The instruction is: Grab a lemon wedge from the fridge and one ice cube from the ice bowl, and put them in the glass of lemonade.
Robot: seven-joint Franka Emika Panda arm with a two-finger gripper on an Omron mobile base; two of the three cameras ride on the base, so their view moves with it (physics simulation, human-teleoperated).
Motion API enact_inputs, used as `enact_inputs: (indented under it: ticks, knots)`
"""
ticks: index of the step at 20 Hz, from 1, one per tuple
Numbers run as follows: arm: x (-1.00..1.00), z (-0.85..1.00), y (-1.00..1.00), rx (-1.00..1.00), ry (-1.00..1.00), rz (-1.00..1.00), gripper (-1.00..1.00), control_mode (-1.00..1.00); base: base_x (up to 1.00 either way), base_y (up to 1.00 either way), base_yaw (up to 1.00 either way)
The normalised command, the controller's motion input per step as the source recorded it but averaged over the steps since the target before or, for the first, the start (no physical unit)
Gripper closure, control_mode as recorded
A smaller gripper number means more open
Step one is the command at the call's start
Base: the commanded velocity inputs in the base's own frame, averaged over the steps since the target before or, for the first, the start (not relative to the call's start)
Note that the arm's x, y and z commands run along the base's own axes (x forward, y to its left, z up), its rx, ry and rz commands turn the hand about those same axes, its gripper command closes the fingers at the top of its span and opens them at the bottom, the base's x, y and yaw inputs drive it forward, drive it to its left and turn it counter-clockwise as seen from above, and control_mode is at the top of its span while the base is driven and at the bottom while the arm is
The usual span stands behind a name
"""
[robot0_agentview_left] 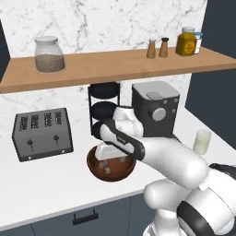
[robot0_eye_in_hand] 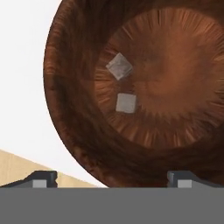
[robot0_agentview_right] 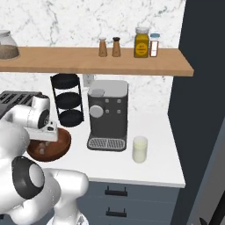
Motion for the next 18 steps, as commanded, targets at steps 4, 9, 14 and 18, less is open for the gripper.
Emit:
enact_inputs:
  ticks: [4,9,14,18]
  knots:
    - [0.07,-0.18,0.00,0.00,0.03,0.00,-1.00,-1.00,0.00,0.00,0.00]
    - [0.07,-0.34,0.00,-0.01,0.00,0.00,-1.00,-1.00,0.00,0.00,0.00]
    - [0.00,-0.35,0.00,-0.01,0.00,0.00,-1.00,-1.00,0.00,0.00,0.00]
    - [0.11,-0.27,0.00,0.00,0.00,0.00,-1.00,-1.00,0.00,0.00,0.00]
